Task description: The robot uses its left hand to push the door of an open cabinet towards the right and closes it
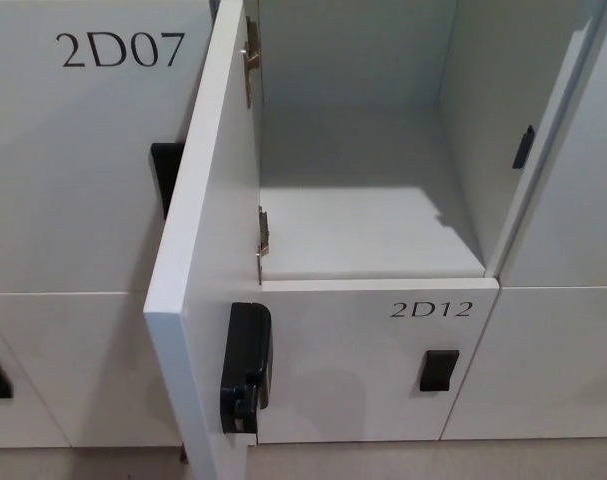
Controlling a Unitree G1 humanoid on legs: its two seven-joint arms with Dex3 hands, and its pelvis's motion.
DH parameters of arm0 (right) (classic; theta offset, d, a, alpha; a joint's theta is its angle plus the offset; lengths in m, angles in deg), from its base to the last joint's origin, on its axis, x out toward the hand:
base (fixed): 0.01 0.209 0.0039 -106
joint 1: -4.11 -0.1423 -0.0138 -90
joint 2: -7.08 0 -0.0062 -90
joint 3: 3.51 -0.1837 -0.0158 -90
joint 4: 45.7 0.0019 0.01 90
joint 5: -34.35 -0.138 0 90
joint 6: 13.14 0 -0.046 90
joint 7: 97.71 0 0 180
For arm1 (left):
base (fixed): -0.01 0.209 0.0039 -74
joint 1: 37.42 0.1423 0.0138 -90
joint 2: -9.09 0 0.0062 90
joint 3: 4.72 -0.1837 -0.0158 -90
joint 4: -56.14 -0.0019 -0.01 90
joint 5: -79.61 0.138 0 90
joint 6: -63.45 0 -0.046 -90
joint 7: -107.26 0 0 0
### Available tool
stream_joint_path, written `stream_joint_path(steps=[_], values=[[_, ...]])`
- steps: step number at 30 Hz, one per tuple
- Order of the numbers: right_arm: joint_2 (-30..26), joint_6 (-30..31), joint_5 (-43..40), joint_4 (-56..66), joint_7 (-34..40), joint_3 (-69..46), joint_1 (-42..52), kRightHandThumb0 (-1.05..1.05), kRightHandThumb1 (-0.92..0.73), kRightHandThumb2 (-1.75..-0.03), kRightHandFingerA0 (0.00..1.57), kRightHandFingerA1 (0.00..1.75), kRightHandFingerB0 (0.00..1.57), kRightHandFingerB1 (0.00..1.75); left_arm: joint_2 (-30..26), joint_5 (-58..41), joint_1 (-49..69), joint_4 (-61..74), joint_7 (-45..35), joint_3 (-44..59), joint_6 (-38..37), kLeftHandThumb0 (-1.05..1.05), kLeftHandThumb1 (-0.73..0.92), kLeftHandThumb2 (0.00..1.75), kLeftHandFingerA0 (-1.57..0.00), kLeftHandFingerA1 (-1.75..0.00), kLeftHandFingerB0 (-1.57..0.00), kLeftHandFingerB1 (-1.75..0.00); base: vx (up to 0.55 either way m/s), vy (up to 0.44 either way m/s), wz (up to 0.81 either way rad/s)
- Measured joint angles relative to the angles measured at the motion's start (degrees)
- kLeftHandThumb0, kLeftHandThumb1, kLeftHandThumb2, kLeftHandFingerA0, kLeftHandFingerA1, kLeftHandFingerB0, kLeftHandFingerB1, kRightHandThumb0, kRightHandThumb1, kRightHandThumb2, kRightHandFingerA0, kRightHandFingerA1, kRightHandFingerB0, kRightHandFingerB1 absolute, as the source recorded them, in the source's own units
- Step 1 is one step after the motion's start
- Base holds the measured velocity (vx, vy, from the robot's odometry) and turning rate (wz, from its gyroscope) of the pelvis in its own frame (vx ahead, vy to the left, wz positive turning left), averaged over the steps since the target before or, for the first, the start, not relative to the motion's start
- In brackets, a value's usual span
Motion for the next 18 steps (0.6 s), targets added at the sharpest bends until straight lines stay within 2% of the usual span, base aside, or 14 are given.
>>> stream_joint_path(steps=[5, 6, 9, 10, 16, 17, 18], values=[[0.06, -4.46, -0.35, -3.17, 0.01, -0.75, 0.42, -0.63, -0.89, -0.66, 0.31, 0.37, 0.22, 0.31, -0.66, -0.62, 0.45, -2.00, -0.94, 1.90, -2.41, -0.79, 0.91, 0.68, -0.29, -0.40, -0.23, -0.32, 0.00, 0.000, 0.00], [0.05, -5.53, -0.37, -4.03, 0.03, -0.85, 0.70, -0.66, -0.90, -0.67, 0.32, 0.37, 0.24, 0.31, -0.72, -0.83, 0.66, -2.61, -1.33, 2.21, -2.92, -0.86, 0.78, 0.78, -0.29, -0.43, -0.22, -0.36, 0.00, 0.000, 0.00], [-0.03, -7.43, -0.35, -5.18, 0.16, -0.89, 1.15, -0.67, -0.91, -0.67, 0.34, 0.36, 0.24, 0.31, -0.87, -1.29, 0.82, -3.86, -2.07, 2.66, -3.95, -0.88, 0.78, 0.81, -0.29, -0.43, -0.22, -0.36, 0.00, 0.000, 0.00], [-0.08, -7.82, -0.33, -5.40, 0.23, -0.89, 1.23, -0.67, -0.90, -0.67, 0.33, 0.37, 0.26, 0.32, -0.91, -1.38, 0.83, -4.13, -2.23, 2.73, -4.16, -0.80, 0.89, 0.67, -0.32, -0.40, -0.26, -0.33, 0.00, 0.000, 0.00], [-0.47, -11.33, -0.28, -7.33, 0.86, -0.86, 1.16, -0.66, -0.90, -0.67, 0.32, 0.37, 0.24, 0.32, -1.46, -2.23, -0.10, -5.45, -2.63, 4.36, -6.11, -0.82, 0.92, 0.69, -0.27, -0.35, -0.22, -0.28, 0.00, 0.000, 0.00], [-0.48, -11.57, -0.27, -7.45, 0.91, -0.83, 1.07, -0.64, -0.89, -0.67, 0.33, 0.37, 0.26, 0.32, -1.70, -2.22, -0.62, -5.11, -2.42, 4.39, -6.11, -0.86, 0.80, 0.81, -0.30, -0.40, -0.24, -0.34, 0.00, 0.000, 0.00], [-0.47, -11.87, -0.25, -7.59, 0.94, -0.73, 0.82, -0.64, -0.89, -0.67, 0.33, 0.37, 0.26, 0.32, -2.25, -2.19, -1.50, -4.54, -2.07, 4.38, -6.15, -0.86, 0.80, 0.81, -0.30, -0.40, -0.24, -0.34, 0.00, 0.000, 0.00]])
